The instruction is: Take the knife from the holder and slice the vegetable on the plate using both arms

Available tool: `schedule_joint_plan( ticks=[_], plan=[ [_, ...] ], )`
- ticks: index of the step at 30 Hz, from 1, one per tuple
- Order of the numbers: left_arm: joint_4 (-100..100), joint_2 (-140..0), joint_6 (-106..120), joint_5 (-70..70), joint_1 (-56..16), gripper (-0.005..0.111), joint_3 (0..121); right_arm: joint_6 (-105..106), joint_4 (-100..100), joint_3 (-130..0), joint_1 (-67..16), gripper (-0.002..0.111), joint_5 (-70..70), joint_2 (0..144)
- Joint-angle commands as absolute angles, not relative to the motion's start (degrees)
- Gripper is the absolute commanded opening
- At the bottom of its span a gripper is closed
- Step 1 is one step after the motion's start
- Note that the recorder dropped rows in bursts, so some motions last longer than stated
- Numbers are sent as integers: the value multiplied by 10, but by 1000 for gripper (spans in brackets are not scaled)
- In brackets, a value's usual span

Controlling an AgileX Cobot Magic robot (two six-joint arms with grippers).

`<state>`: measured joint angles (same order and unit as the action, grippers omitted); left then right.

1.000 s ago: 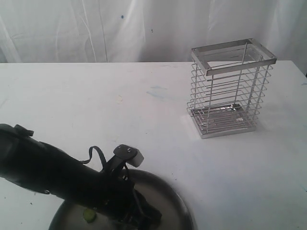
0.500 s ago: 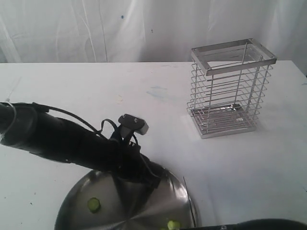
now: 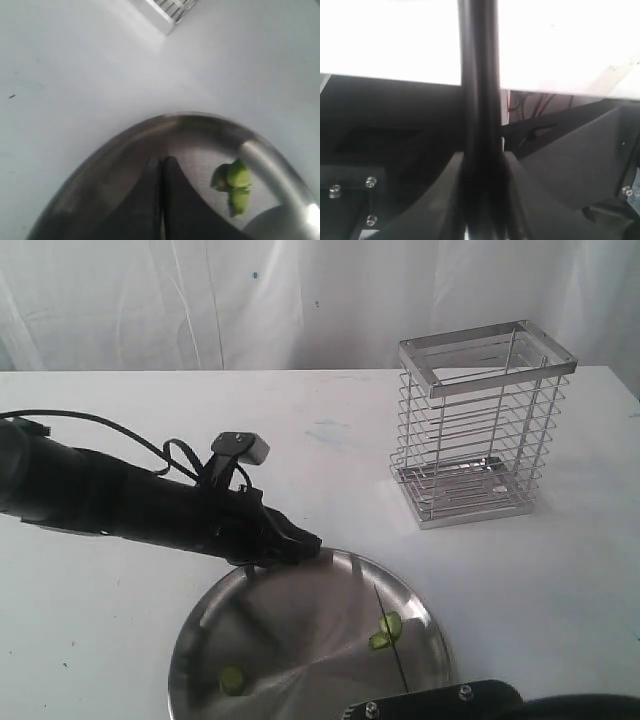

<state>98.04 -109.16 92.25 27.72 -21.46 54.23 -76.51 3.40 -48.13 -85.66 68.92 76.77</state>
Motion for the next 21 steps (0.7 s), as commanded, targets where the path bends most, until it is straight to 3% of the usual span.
schedule_joint_plan(
  ticks=[1,5,8,12,16,21],
  plan=[
    [894,-1041,848,344,-211,0,523,-772,54,-479,-856,0,700,761],
    [771,-1014,717,385,-211,0,489,-772,63,-479,-856,0,700,760],
    [800,-974,676,296,-211,0,435,-727,36,-460,-825,0,692,736],
    [900,-933,778,267,-211,0,414,-556,-31,-468,-721,0,700,701],
    [999,-934,886,265,-211,0,414,-228,-97,-524,-568,0,700,759],
    [999,-934,903,265,-211,0,414,-90,-23,-547,-457,0,700,834]
  ],
)
